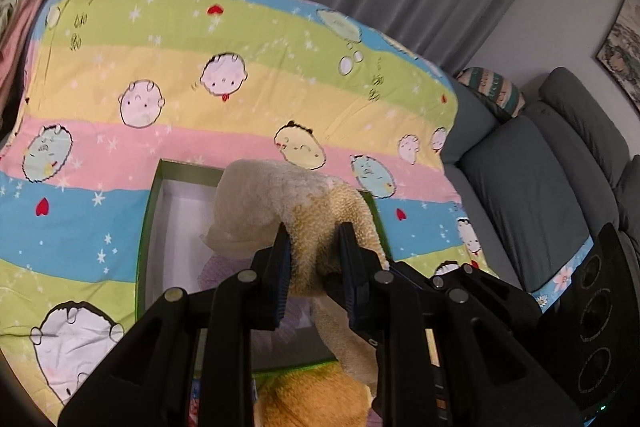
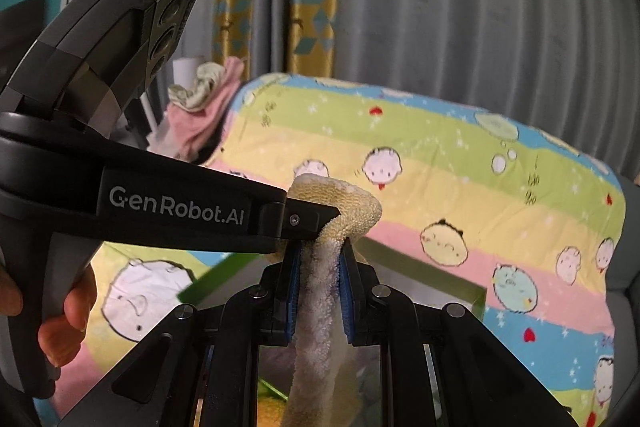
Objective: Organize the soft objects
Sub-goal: 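Lift the cream knit cloth into the green box and open the left tool, then withdraw the left tool from the box back over the remaining items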
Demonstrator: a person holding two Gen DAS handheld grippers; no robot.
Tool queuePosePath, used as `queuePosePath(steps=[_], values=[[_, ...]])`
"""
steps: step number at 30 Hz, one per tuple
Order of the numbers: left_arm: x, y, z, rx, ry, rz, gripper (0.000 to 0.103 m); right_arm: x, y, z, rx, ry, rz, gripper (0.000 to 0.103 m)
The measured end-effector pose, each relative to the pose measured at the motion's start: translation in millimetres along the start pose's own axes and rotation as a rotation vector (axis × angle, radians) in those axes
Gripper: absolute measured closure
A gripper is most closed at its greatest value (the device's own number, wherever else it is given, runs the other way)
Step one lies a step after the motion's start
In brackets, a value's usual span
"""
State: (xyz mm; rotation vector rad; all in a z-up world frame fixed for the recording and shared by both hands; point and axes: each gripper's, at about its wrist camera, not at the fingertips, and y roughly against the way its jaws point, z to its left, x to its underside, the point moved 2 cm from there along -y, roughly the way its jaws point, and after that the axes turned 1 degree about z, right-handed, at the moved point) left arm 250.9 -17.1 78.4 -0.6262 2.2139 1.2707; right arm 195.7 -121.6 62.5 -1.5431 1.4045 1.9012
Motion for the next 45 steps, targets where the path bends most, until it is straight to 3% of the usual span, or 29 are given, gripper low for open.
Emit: queuePosePath(steps=[16,32,35,37,39,41,45], values=[[12,-63,33,-0.075,0.029,0.101,0.084,30,-65,-11,-0.006,-0.046,0.166,0.084],[26,-95,35,-0.13,0.007,0.178,0.082,51,-88,-23,-0.013,-0.116,0.297,0.084],[27,-95,34,-0.143,0.002,0.182,0.076,52,-87,-25,-0.01,-0.136,0.302,0.084],[28,-94,33,-0.156,0.002,0.184,0.048,53,-85,-26,-0.004,-0.144,0.306,0.083],[28,-91,34,-0.165,0.003,0.178,0.032,52,-82,-27,0.013,-0.146,0.309,0.074],[28,-87,33,-0.163,0.001,0.168,0.031,54,-77,-28,0.026,-0.151,0.304,0.06],[31,-77,29,-0.174,-0.017,0.159,0.026,57,-56,-32,0.028,-0.181,0.259,0.058]])
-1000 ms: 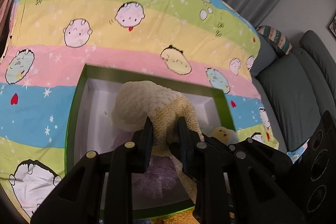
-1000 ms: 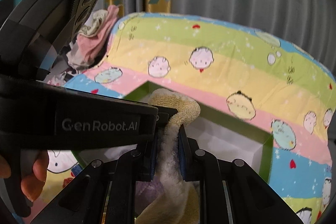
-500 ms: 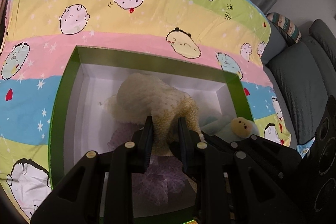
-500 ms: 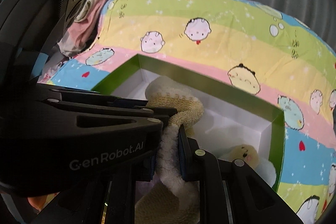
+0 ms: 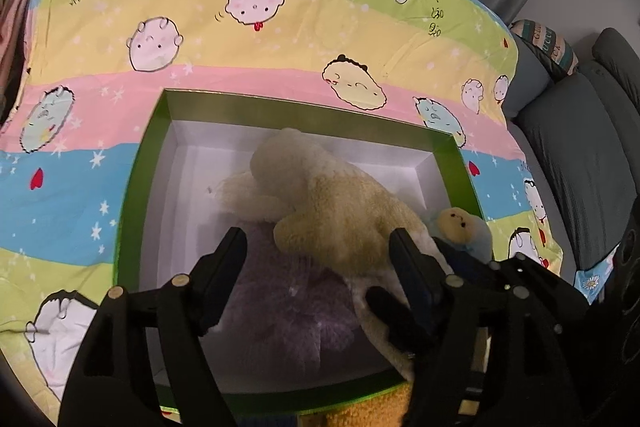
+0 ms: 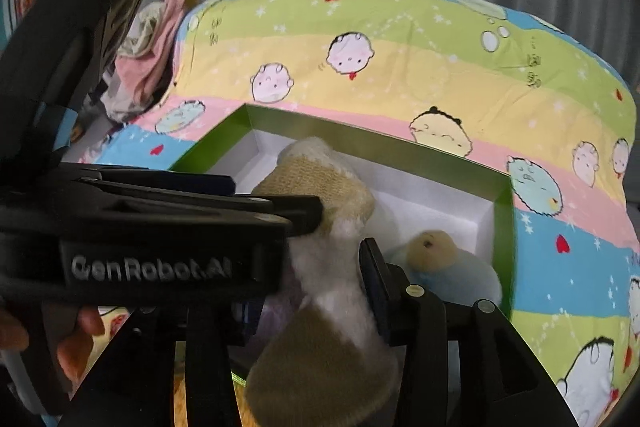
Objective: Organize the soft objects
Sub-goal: 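Withdraw the left tool from the box back over the remaining items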
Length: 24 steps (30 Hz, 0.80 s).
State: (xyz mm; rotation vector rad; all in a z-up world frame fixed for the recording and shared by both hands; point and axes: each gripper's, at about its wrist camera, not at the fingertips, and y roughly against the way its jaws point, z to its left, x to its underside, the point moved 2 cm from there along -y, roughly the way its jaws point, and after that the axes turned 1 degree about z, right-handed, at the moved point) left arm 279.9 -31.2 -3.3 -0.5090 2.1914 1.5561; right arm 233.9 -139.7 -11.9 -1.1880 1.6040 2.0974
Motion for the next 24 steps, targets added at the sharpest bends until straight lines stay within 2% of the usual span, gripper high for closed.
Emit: queuePosePath(steps=[2,4,8,12,15,18,20,24], values=[[3,8,-3,-0.011,-0.012,-0.015,0.023,3,10,-2,0.011,-0.013,-0.02,0.058],[7,18,-6,-0.023,-0.027,-0.032,0.012,8,25,-2,0.024,-0.019,-0.045,0.057],[21,41,-11,-0.026,-0.051,-0.066,0.011,21,59,-1,0.037,-0.032,-0.105,0.041],[37,69,-15,-0.025,-0.064,-0.107,0.01,36,93,6,0.037,-0.035,-0.149,0.04],[50,95,-19,-0.031,-0.081,-0.157,0.001,47,113,14,0.048,-0.022,-0.173,0.039],[66,122,-23,-0.025,-0.086,-0.216,0.001,60,134,24,0.052,-0.007,-0.192,0.036],[76,139,-25,-0.018,-0.084,-0.243,0.001,70,149,31,0.053,0.0,-0.209,0.03],[97,166,-30,-0.04,-0.099,-0.291,0.001,85,174,43,0.04,0.0,-0.236,0.029]])
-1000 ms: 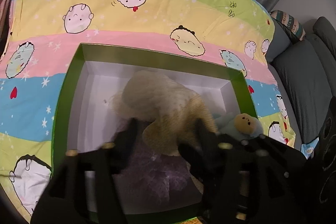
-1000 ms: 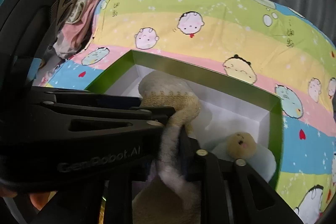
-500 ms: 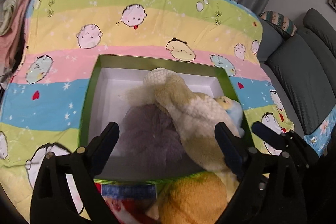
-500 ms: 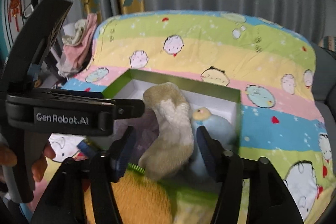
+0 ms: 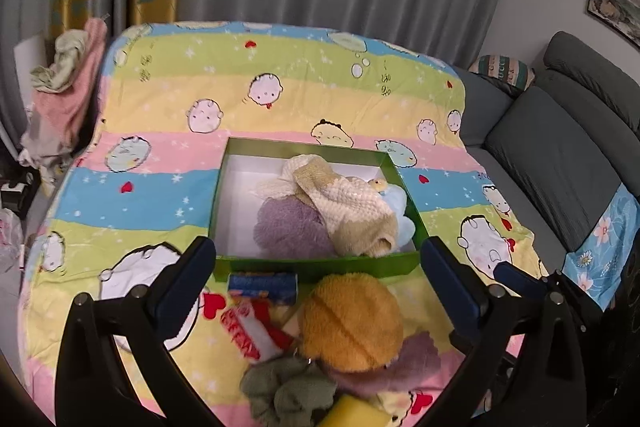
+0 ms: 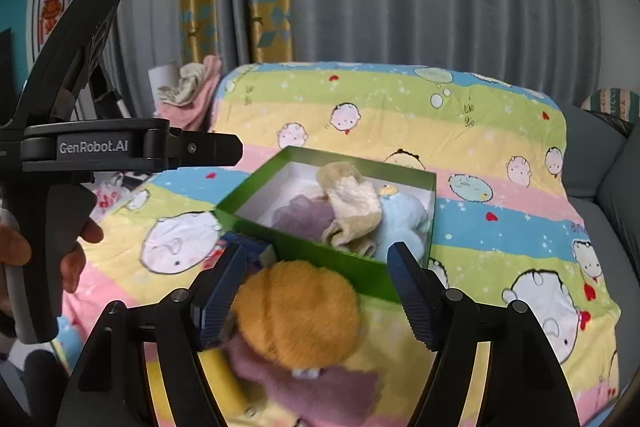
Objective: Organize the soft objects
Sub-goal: 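Withdraw the left tool from the box back over the remaining items, then reach the right tool to the yellow sponge and grasp it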
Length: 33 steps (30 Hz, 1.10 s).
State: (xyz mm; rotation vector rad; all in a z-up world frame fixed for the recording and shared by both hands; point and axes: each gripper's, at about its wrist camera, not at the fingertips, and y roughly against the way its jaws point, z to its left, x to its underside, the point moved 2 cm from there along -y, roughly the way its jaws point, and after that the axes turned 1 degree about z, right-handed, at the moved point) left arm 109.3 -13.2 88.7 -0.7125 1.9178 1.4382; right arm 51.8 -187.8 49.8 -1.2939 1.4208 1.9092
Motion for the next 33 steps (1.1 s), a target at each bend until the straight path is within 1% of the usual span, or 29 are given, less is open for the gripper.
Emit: queuePosePath(steps=[4,6,11,16,23,26,31,33], values=[[15,26,-5,0.001,-0.016,-0.033,0.001,10,24,11,-0.017,-0.001,-0.023,0.029],[23,35,-8,0.003,-0.02,-0.038,0.001,14,32,16,-0.011,0.008,-0.026,0.029],[39,51,-13,0.011,-0.018,-0.042,0.001,25,46,24,-0.02,0.022,-0.028,0.029],[56,60,-16,0.001,-0.012,-0.039,0.001,36,54,30,-0.026,0.024,-0.023,0.029],[80,59,-9,-0.012,0.002,0.004,0.001,53,55,32,-0.042,0.005,0.008,0.029],[93,55,1,-0.012,0.031,0.038,0.001,61,52,34,-0.038,0.005,0.029,0.029],[118,55,19,-0.017,0.079,0.063,0.001,77,47,38,-0.034,0.008,0.064,0.029],[130,55,27,-0.002,0.112,0.08,0.001,83,45,41,-0.037,0.012,0.073,0.029]])
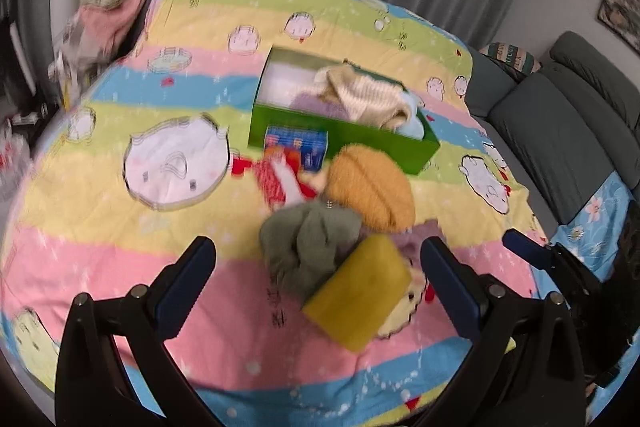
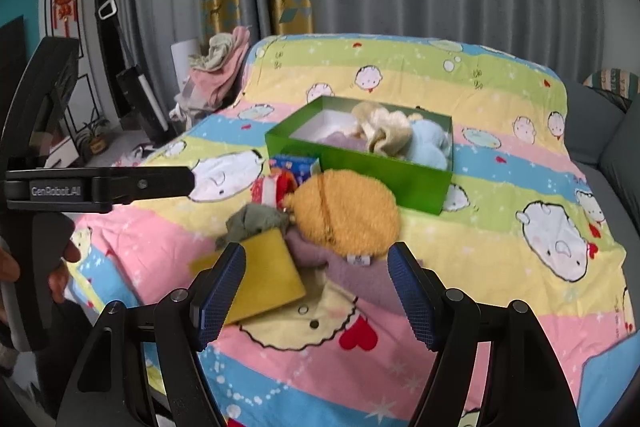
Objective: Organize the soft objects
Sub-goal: 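Reach the right tool to the yellow sponge and grasp it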
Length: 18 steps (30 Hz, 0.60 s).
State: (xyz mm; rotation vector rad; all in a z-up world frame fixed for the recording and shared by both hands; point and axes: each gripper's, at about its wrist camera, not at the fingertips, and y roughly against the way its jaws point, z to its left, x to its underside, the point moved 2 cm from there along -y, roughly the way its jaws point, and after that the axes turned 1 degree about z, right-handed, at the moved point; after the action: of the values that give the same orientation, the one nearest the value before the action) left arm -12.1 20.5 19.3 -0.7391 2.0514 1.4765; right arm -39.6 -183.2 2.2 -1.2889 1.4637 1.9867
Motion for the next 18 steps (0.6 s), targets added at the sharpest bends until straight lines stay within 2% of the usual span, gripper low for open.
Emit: queuePosePath(steps=[2,6,10,14,18], values=[[12,-4,10,0.037,0.037,0.038,0.001,7,-3,3,-0.024,-0.002,0.009,0.029],[34,-10,21,0.038,0.061,0.094,0.001,19,-14,7,-0.068,-0.015,0.034,0.029],[52,-17,25,0.07,0.078,0.142,0.001,30,-27,6,-0.11,-0.043,0.064,0.029],[59,-23,22,0.099,0.073,0.165,0.001,41,-39,6,-0.157,-0.075,0.098,0.029],[61,-24,18,0.145,0.063,0.156,0.001,52,-48,10,-0.164,-0.069,0.128,0.029]])
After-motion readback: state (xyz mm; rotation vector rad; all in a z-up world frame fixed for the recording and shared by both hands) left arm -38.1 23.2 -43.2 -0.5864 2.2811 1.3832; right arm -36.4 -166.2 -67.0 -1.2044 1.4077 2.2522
